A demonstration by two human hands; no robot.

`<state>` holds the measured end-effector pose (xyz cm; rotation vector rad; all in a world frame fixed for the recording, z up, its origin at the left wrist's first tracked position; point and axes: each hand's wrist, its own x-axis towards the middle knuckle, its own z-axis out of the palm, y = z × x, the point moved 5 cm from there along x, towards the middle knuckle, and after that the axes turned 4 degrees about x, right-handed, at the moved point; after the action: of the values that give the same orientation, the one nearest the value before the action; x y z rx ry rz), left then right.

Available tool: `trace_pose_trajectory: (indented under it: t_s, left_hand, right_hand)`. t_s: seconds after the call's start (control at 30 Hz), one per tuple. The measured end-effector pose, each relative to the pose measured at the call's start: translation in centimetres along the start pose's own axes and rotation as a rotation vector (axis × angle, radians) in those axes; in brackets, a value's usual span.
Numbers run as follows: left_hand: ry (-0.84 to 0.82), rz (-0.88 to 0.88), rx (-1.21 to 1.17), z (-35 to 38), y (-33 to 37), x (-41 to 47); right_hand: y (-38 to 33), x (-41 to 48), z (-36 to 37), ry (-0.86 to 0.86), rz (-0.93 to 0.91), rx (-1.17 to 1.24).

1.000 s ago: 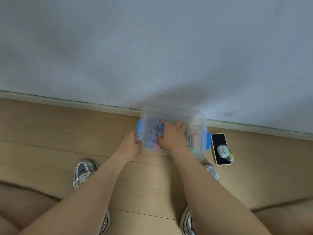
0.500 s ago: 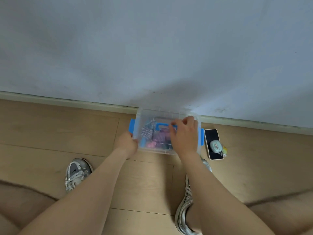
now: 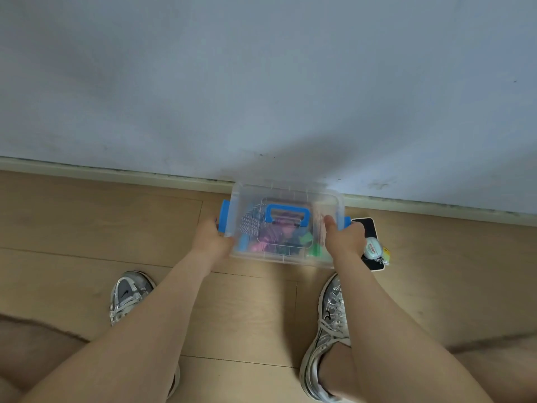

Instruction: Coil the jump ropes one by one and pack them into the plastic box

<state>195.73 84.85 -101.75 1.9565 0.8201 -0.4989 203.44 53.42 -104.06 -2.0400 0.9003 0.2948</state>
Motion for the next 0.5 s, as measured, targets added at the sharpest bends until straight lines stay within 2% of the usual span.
trace_pose_trajectory:
  t_s: [0.3,0.5]
  left_hand:
    - [0.088,0.123,0.120,0.0,1.3,-0.7]
    - [0.112,0.048,0.070,-0.1,1.3,-0.5]
  right_hand:
    - [-1.7,-1.6,-0.9,0.121,-0.171,-0.064]
    - [-2.1,-2.4,-0.6,0.154,-0.240,-0.220]
